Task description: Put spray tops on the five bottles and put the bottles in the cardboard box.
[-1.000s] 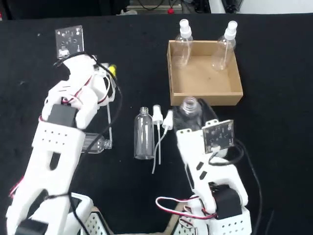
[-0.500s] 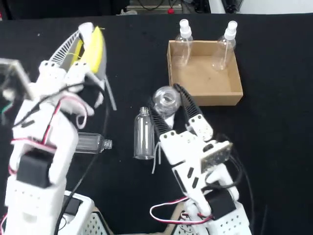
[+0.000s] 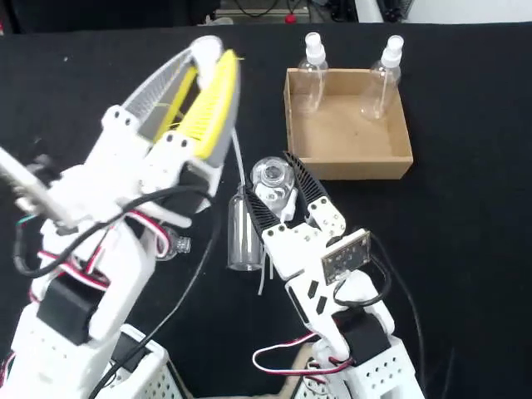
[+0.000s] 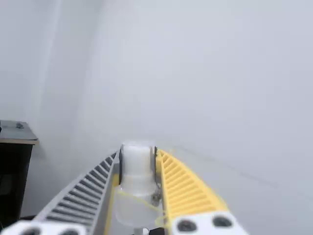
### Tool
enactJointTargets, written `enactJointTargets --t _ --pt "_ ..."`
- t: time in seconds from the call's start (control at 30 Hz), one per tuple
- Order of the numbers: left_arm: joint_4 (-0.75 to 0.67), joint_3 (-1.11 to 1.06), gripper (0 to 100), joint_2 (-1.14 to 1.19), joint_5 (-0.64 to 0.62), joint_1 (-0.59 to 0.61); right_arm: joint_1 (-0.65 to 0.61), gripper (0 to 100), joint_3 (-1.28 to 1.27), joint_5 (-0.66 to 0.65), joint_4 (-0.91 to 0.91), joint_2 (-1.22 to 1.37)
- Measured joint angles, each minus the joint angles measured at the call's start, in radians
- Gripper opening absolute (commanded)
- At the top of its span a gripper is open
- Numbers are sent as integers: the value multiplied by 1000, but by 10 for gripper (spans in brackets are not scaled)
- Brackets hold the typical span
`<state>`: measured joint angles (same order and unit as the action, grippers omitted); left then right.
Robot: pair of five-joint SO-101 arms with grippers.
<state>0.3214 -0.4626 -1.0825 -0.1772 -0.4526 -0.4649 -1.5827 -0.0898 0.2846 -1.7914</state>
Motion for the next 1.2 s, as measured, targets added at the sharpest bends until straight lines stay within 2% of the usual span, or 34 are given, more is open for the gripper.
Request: enactJointTargets --t 0.13,0.27,0.7,0.97,1.2 --pt "-2 75 32 60 143 -89 0 81 0 0 0 0" --pt "-2 120 32 112 222 -178 0 81 0 0 0 0" --pt "-15 124 32 166 233 -190 0 81 -2 0 0 0" --pt "-270 -69 32 166 233 -192 0 81 -5 0 0 0" --pt "-304 -120 32 166 233 -189 0 81 -5 0 0 0"
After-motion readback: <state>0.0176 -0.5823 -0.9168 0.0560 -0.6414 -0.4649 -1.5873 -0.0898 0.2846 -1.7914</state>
